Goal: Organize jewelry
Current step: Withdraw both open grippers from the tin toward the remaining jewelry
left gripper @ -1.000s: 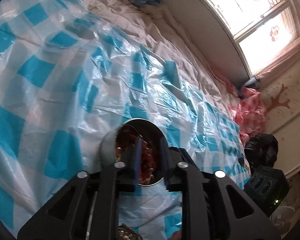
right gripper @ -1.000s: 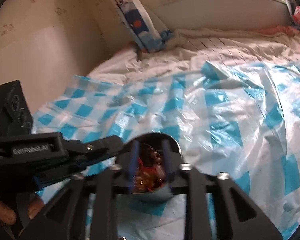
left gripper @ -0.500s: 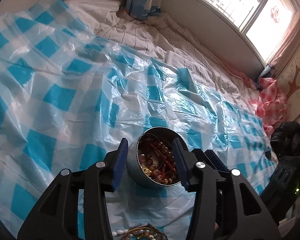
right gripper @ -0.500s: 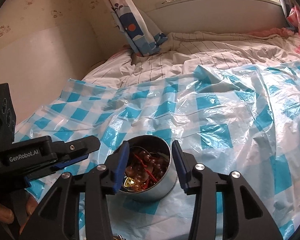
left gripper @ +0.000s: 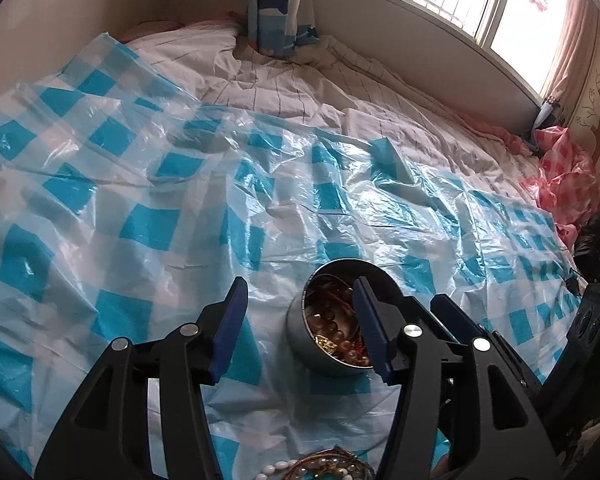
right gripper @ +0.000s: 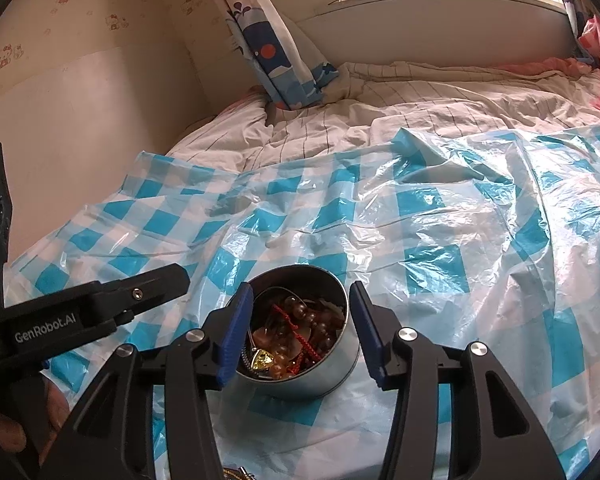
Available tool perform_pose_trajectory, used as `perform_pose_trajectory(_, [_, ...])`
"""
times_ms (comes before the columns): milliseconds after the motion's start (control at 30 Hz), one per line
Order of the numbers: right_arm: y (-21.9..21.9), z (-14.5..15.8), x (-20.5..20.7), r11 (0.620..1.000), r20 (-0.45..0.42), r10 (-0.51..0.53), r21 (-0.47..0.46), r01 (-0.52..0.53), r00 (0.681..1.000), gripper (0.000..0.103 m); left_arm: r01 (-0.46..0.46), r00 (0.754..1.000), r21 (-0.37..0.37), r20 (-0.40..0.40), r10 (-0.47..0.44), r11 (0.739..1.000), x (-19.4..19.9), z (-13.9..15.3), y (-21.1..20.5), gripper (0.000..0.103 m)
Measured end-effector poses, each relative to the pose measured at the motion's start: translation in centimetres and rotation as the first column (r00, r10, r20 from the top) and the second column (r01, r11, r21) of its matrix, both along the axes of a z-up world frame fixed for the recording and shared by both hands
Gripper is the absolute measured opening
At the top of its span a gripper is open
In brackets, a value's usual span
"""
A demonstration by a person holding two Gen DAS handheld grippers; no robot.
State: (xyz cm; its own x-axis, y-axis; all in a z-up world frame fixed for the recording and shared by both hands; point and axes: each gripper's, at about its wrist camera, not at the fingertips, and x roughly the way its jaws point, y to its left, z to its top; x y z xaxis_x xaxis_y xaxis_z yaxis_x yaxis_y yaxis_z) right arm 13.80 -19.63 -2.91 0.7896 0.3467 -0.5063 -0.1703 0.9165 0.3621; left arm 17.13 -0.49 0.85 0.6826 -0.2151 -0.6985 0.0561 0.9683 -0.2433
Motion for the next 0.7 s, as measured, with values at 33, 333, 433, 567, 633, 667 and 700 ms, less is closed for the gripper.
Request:
perform_pose_trajectory(33, [0.1,0.0,0.0,1.000,0.000,0.002,-0.003,-0.002,1.000,0.050,-0.001,1.000,0.003,0.001,0.001,1.000,0.0,0.1,0.1,0.052])
perform_pose_trajectory(333, [0.6,-0.1,-0.4,1.000,0.001,0.015,-0.021,-0.015,1.000,0.050,-0.004,1.000,0.069,0.023,0.002,0.998,-0.7,0.4,0.2,0.055])
perform_pose_trajectory(433, [0.7,-0.1,-0.4,0.999,-0.001,0.018,-0.027,-0.018,1.000,0.050,0.001,1.000,0.082,0.024,-0.003,0.997,-0.8,0.5,0.2,0.056])
perform_pose_trajectory(567, [0.7,-0.1,-0.6,0.999,-0.008,0.017,-0.039,-0.017,1.000,0.050,0.009,1.000,0.105,0.023,-0.012,0.994,-1.1,0.4,0.4,0.061])
perform_pose_trajectory(633, [0.4,-0.1,-0.8,0.999,-0.018,0.013,-0.045,-0.014,1.000,0.052,0.014,1.000,0.119,0.014,-0.016,0.993,-1.2,0.2,0.6,0.062])
perform_pose_trajectory(667, [0.2,-0.1,-1.0,0.999,-0.027,0.008,-0.045,-0.009,1.000,0.056,0.016,1.000,0.125,0.005,-0.017,0.992,-1.3,0.1,0.8,0.063])
perform_pose_trajectory(700, [-0.1,0.0,-1.2,0.999,-0.032,0.005,-0.042,-0.007,0.999,0.058,0.019,1.000,0.126,-0.002,-0.019,0.992,-1.4,0.0,0.9,0.063])
